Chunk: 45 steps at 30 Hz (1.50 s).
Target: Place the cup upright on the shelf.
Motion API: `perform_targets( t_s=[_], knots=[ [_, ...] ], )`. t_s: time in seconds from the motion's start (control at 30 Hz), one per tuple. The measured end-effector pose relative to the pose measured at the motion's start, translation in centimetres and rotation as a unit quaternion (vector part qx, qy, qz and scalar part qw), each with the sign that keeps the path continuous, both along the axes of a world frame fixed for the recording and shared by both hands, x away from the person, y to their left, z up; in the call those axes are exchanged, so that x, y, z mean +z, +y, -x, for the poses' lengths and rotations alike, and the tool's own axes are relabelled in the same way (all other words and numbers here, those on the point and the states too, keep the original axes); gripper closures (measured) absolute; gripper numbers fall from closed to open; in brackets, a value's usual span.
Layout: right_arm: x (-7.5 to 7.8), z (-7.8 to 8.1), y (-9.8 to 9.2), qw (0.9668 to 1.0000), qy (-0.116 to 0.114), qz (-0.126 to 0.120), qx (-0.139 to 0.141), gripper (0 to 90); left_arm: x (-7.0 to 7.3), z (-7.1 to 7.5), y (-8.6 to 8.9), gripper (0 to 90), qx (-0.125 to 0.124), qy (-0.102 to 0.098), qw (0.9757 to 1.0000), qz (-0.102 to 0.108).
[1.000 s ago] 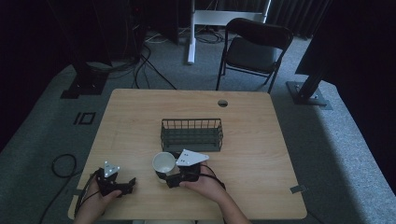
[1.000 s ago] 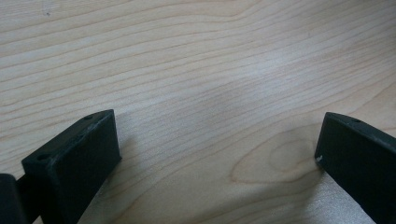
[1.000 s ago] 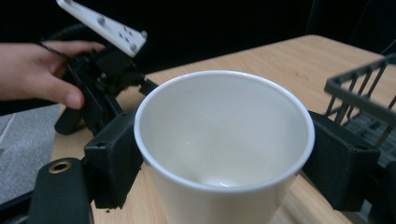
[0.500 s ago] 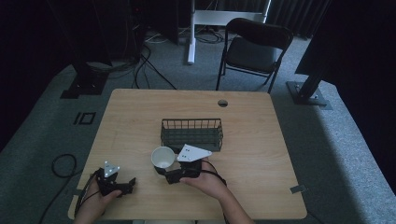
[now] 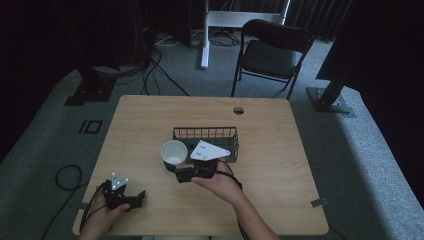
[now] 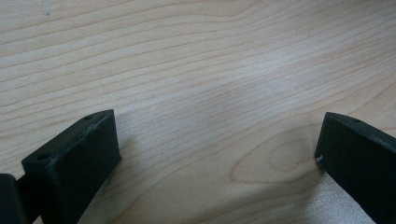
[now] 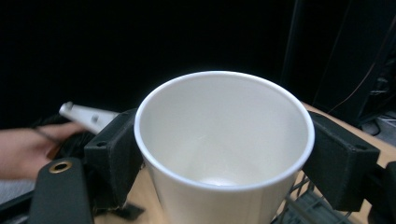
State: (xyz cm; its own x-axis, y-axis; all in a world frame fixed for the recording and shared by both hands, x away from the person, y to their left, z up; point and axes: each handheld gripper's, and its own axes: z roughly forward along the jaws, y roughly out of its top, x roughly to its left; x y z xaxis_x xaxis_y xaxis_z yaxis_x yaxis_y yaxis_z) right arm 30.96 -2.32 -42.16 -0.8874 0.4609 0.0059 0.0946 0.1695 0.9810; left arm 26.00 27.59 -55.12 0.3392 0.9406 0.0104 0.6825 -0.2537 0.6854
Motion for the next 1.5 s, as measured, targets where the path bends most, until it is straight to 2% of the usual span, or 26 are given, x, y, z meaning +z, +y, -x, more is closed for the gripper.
perform_targets(
  t_s=[0.17, 0.23, 0.47, 0.7, 0.77, 0.83, 0.9, 1.13, 1.2, 1.43, 1.5],
  knots=[
    [1.2, -0.8, -0.2, 0.9996, -0.004, -0.012, -0.027, 19.4, 0.0, 0.0, 0.0, 0.1, 0.0, 0.0, 1.0, 0.0],
    [1.6, -1.1, -0.4, 0.9988, -0.016, -0.01, -0.044, 19.4, 0.0, 0.0, 0.0, 0.1, 0.0, 0.0, 1.0, 0.0],
    [2.2, -2.6, -1.2, 0.9939, -0.022, -0.02, -0.106, 19.5, 0.0, 0.0, 0.0, 0.0, 0.0, 0.0, 1.0, 0.0],
    [1.5, -3.8, -1.7, 0.9881, -0.032, -0.006, -0.15, 19.4, 0.0, 0.0, 0.0, 0.1, 0.0, 0.0, 1.0, 0.0],
    [1.2, -4.3, -1.9, 0.9858, -0.026, -0.011, -0.165, 19.5, 0.0, 0.0, 0.0, 0.1, 0.0, 0.0, 1.0, 0.0],
    [1.0, -4.8, -2.0, 0.9833, -0.023, -0.003, -0.181, 19.5, 0.0, 0.0, 0.0, 0.1, 0.0, 0.0, 1.0, 0.0],
    [0.7, -5.3, -2.1, 0.98, -0.022, 0.002, -0.198, 19.5, 0.0, 0.0, 0.0, 0.1, 0.0, 0.0, 1.0, 0.0],
    [-0.7, -7.0, -2.5, 0.9679, 0.007, 0.014, -0.251, 19.5, 0.0, 0.0, 0.0, 0.1, 0.0, 0.0, 1.0, -0.001],
    [-1.1, -7.4, -2.5, 0.967, 0.014, 0.014, -0.254, 19.5, 0.0, 0.0, 0.0, 0.1, 0.0, 0.0, 1.0, -0.001],
    [-2.4, -8.2, -2.1, 0.964, 0.025, 0.037, -0.262, 19.5, 0.0, 0.0, 0.0, 0.1, 0.002, 0.0, 1.0, 0.001],
    [-2.6, -8.4, -2.1, 0.964, 0.034, 0.032, -0.262, 19.5, 0.0, 0.0, 0.0, 0.1, 0.001, 0.0, 1.0, 0.001]
  ],
)
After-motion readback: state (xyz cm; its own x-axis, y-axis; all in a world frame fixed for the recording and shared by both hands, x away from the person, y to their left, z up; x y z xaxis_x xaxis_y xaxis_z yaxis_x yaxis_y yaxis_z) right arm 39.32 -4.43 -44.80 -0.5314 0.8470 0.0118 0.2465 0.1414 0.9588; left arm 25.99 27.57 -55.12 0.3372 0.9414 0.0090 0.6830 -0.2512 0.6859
